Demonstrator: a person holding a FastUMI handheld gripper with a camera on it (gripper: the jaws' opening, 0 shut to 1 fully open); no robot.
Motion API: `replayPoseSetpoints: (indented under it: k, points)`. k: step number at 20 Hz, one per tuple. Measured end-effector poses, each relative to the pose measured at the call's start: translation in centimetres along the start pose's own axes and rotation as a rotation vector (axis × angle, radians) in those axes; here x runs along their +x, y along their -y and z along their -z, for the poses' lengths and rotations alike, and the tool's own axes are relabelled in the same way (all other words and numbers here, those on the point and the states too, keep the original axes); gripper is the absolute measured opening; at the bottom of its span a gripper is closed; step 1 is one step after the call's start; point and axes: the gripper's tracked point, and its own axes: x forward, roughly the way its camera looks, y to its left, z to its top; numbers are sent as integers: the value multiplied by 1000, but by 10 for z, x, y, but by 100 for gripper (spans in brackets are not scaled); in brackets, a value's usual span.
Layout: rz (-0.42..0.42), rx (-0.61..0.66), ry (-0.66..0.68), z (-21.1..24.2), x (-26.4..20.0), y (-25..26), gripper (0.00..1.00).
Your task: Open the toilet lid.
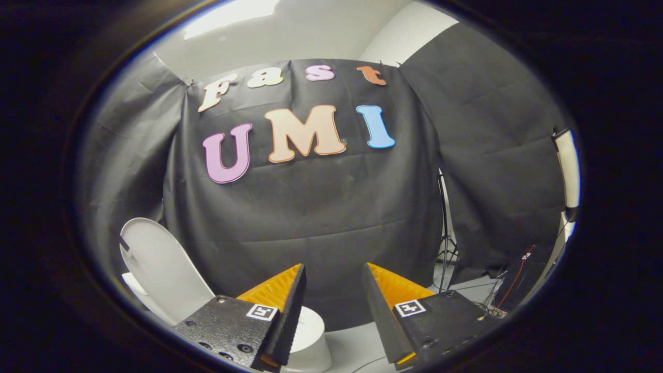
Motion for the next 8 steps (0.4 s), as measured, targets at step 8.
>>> replayPoseSetpoints:
  k: [8]
  points:
    - [1, 8, 6, 0, -1, 2, 67]
